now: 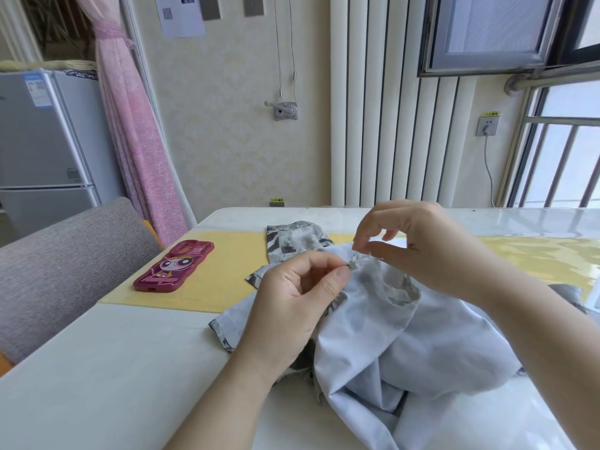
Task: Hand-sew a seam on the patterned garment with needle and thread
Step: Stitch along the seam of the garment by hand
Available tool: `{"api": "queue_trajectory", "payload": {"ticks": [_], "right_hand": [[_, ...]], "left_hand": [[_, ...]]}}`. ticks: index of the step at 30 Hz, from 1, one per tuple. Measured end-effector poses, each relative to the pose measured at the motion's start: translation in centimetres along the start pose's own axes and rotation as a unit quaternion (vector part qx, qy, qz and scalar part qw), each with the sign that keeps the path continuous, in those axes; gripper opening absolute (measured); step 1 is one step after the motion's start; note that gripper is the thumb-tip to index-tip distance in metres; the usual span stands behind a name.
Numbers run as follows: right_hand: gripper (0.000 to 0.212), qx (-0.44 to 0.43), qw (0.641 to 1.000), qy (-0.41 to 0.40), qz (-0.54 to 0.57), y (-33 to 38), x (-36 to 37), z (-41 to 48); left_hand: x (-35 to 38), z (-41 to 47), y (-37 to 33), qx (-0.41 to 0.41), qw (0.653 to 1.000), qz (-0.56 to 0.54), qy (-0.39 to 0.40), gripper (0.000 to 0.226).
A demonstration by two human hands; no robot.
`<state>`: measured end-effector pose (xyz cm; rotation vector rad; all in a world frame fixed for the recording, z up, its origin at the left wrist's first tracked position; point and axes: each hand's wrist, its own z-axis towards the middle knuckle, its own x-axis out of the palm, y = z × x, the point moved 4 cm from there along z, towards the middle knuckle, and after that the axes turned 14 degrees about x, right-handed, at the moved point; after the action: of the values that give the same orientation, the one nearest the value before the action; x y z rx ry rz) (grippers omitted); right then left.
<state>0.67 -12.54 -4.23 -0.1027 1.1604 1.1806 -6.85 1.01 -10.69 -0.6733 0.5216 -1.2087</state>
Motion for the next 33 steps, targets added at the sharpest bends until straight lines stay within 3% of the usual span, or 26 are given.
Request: {"api": "queue_trajectory", "payload": {"ticks": [4, 20, 33], "right_hand": [[0.02, -0.019, 1.0, -0.016, 0.0, -0.2, 0.0, 0.1], [0.013, -0.087, 0.995, -0.046, -0.021, 0.8, 0.2, -0.2], [0.018, -0.034, 0.997, -0.057, 0.045, 1.3, 1.1, -0.2]], "left_hand": [[0.0, 0.0, -0.1, 0.004, 1.0, -0.006, 0.01, 0.005], [0.0, -0.1, 0.0, 0.008, 1.0, -0.013, 0.007, 0.011], [-0.4, 0.1, 0.3, 0.01, 0.999, -0.009, -0.038, 0.009]]}}
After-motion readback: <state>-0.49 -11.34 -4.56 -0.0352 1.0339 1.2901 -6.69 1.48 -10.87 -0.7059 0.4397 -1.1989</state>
